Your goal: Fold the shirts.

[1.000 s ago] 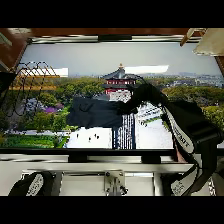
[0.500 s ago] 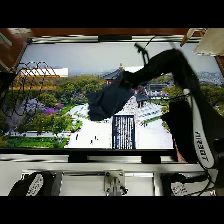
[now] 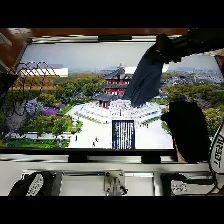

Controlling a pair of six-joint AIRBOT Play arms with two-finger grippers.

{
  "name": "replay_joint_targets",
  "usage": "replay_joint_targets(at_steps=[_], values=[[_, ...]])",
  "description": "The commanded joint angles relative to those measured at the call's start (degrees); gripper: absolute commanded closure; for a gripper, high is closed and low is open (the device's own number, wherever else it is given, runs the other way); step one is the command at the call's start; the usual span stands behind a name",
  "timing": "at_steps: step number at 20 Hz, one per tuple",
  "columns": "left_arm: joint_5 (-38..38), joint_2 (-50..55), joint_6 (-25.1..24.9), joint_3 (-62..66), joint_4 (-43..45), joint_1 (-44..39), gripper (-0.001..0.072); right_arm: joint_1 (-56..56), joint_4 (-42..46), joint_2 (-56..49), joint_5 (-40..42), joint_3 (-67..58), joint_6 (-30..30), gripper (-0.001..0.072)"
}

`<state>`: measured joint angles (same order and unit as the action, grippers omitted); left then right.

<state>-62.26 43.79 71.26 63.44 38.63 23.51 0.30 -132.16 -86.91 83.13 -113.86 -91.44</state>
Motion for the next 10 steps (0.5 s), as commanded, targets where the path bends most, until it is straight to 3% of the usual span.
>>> replay_joint_targets(at_steps=[1,10], values=[[-1.0,0.0,0.0,0.0,0.0,0.0,0.0675,-4.4,2.3,0.2,0.1,-0.9,0.5,0.0636],[-1.5,0.0,0.0,0.0,0.0,0.0,0.0676,-11.7,2.2,0.2,-6.4,-0.9,0.5,0.0636]])
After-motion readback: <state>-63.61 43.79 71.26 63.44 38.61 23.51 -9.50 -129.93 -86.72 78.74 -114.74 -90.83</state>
